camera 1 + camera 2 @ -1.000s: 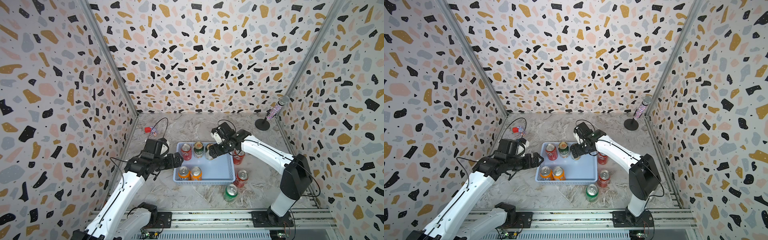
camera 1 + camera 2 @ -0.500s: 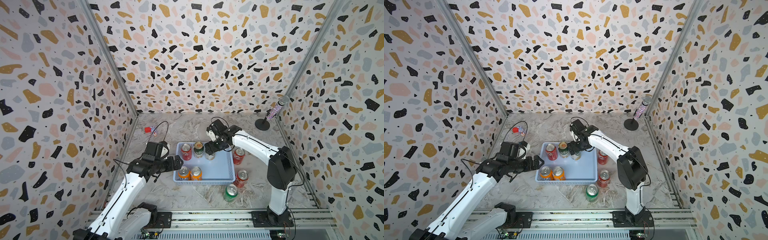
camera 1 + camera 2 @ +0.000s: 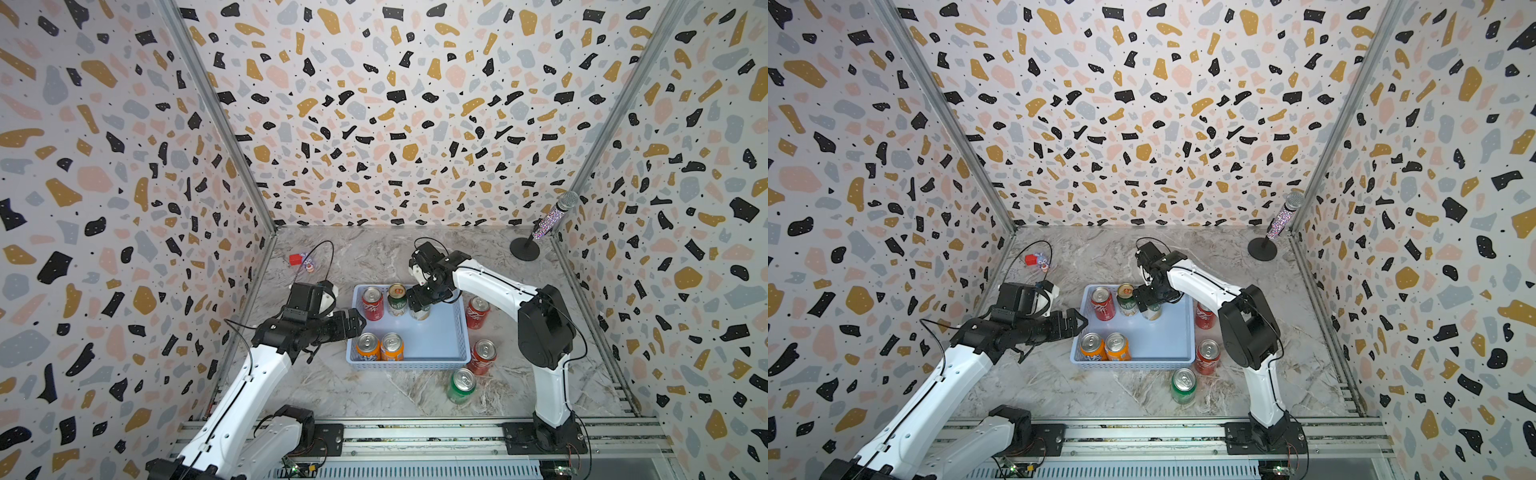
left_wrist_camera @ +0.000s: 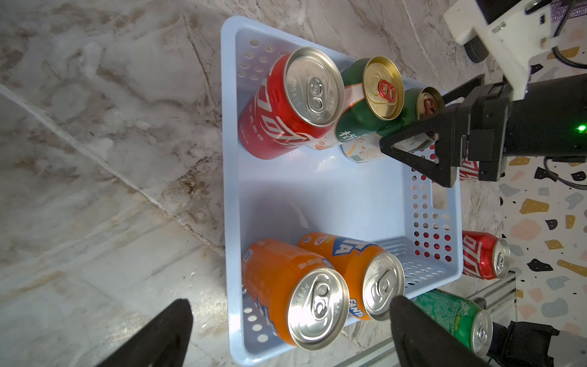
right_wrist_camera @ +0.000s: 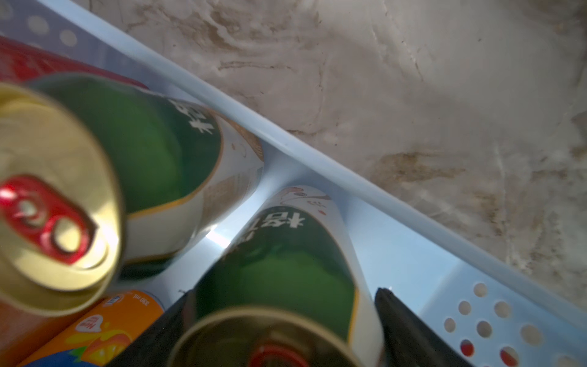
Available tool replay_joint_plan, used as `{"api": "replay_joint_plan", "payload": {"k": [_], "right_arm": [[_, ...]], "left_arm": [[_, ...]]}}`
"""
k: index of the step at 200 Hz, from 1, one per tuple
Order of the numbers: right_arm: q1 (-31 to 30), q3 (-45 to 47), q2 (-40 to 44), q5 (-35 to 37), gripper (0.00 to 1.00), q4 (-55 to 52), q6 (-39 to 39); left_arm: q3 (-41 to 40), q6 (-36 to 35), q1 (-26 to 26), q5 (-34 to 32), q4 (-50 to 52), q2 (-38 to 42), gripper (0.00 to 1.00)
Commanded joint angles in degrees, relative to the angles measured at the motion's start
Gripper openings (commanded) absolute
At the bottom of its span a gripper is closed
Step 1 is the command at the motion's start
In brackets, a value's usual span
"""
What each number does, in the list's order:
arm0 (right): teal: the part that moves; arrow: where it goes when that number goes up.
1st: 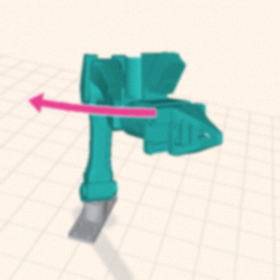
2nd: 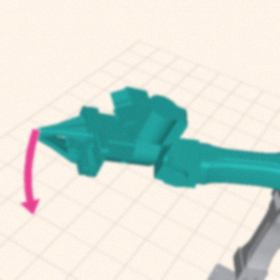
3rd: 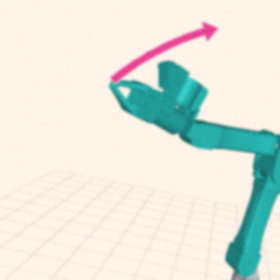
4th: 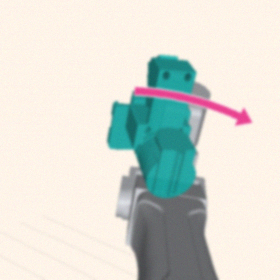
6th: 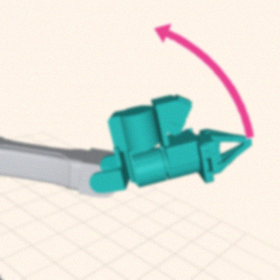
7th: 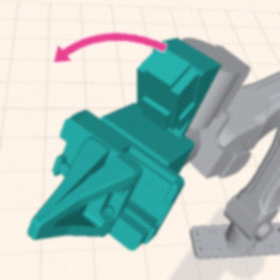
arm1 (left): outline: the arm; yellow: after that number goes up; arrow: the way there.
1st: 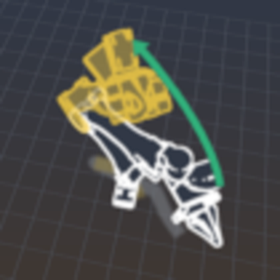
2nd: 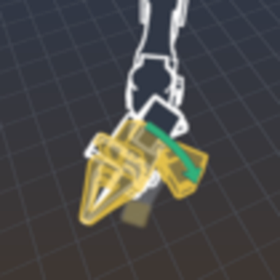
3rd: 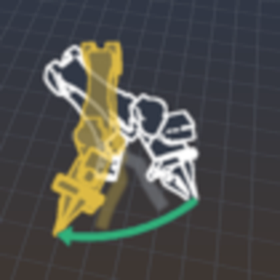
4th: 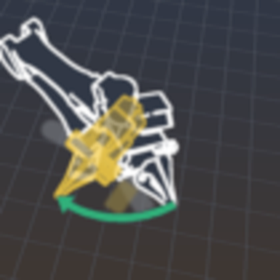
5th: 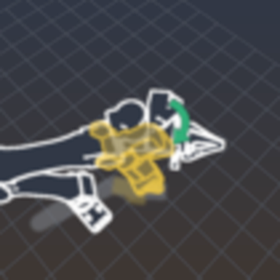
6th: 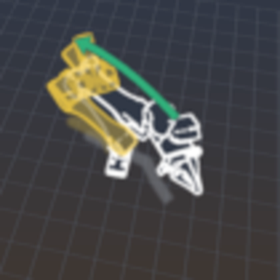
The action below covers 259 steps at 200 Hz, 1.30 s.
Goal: Take out the drinks from the basket
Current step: Pick up the drink from the basket.
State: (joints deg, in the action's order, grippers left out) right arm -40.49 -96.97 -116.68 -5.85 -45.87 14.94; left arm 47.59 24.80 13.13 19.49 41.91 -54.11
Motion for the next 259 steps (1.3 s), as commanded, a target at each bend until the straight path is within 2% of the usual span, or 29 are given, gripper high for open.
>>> {"api": "replay_joint_plan", "payload": {"k": [1,50,110,158,186,213,259], "right_arm": [[0.2,-2.0,-0.1,0.8,0.87,-1.2,-0.5],[0.2,-2.0,-1.2,1.5,0.83,-0.1,-0.5],[0.2,-1.3,0.3,2.1,0.57,0.2,-0.9],[0.2,1.2,5.0,3.2,0.39,0.2,-1.3],[0.2,2.7,8.8,3.9,0.36,0.2,-1.6],[0.3,3.4,11.9,3.8,0.33,-0.2,-1.6],[0.3,3.9,16.4,4.0,0.32,-1.1,-1.0]], "left_arm": [[-0.5,-0.7,-0.5,0.8,-1.4,0.8,1.0],[-0.6,-0.6,-0.5,0.9,-1.4,0.6,1.0],[-0.7,-0.6,-0.6,0.8,-1.5,0.5,1.0],[-0.7,-0.3,-0.6,1.1,-2.0,0.4,1.0],[0.0,1.0,-0.6,1.4,-2.6,-0.2,1.0],[1.1,4.1,-0.6,5.9,-5.0,-1.2,1.0],[2.3,8.6,0.0,9.0,-9.0,-2.0,1.0]]}}
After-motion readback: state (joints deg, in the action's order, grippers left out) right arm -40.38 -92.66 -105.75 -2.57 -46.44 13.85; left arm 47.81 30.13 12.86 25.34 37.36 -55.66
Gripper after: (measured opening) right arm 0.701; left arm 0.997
